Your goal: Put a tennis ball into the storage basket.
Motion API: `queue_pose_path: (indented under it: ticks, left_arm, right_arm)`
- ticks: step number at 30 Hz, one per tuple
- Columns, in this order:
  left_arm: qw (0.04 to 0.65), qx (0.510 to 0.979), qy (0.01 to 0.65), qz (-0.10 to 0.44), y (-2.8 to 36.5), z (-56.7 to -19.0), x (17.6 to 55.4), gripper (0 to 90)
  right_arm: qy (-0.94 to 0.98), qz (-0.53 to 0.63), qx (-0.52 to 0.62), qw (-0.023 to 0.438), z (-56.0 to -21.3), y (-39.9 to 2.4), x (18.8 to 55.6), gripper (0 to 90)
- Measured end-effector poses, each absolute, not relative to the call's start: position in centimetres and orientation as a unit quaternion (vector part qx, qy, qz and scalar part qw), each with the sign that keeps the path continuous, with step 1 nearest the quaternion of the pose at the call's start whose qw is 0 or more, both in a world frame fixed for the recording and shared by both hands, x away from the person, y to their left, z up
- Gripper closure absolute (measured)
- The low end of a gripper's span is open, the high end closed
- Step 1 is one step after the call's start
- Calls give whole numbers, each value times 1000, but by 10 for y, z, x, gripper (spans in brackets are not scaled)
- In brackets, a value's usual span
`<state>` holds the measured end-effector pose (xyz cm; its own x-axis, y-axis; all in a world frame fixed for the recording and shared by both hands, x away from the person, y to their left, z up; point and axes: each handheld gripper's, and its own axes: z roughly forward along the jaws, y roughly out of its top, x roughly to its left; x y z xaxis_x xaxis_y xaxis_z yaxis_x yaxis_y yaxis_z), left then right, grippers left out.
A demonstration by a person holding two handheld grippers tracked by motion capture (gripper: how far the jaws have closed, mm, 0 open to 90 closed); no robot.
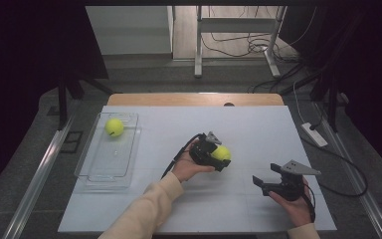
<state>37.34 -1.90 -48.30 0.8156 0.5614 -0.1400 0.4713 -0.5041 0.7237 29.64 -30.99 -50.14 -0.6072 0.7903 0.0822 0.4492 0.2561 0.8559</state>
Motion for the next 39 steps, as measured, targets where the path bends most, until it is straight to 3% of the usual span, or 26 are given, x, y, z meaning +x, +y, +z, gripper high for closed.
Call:
queue_pose_path:
  ticks: [39]
  left_arm:
    - [444,830,326,91,27,-454,368,269]
  right_arm:
    - [771,466,394,184,-499,-306,294,110]
